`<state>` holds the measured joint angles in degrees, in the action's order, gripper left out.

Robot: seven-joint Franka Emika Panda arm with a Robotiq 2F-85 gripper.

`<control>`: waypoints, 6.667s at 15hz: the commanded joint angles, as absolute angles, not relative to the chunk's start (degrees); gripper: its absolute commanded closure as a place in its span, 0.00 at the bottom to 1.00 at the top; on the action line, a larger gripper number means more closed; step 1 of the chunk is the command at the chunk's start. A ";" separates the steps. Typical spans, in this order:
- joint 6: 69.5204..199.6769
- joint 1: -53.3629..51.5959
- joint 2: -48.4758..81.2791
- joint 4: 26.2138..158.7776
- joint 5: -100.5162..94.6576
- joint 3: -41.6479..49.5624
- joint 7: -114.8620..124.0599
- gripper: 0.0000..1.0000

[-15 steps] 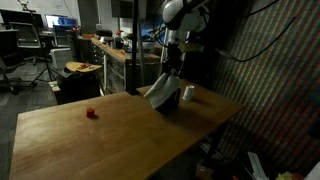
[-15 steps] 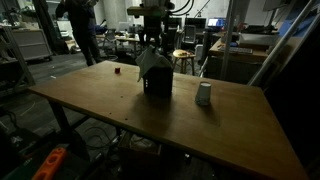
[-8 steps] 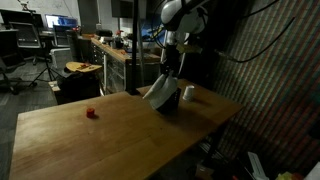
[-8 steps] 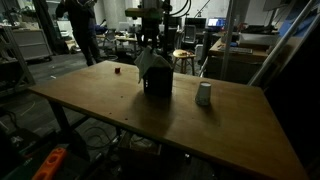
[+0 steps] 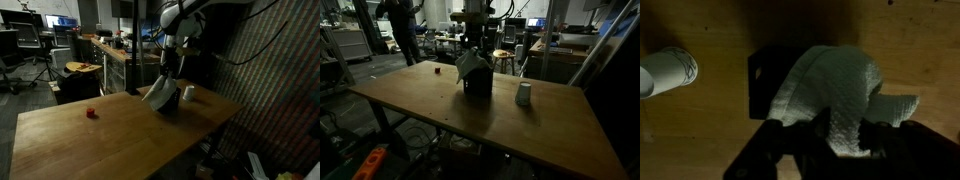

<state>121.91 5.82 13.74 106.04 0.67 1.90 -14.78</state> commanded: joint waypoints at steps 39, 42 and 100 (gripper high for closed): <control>117.96 7.59 26.09 97.60 0.65 0.82 -17.36 0.25; 117.82 7.30 24.93 97.11 0.65 0.61 -17.39 0.03; 153.73 -5.18 24.07 111.69 -55.34 -1.10 -18.99 0.02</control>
<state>152.22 -5.20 22.14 114.66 -52.54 -2.22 -20.84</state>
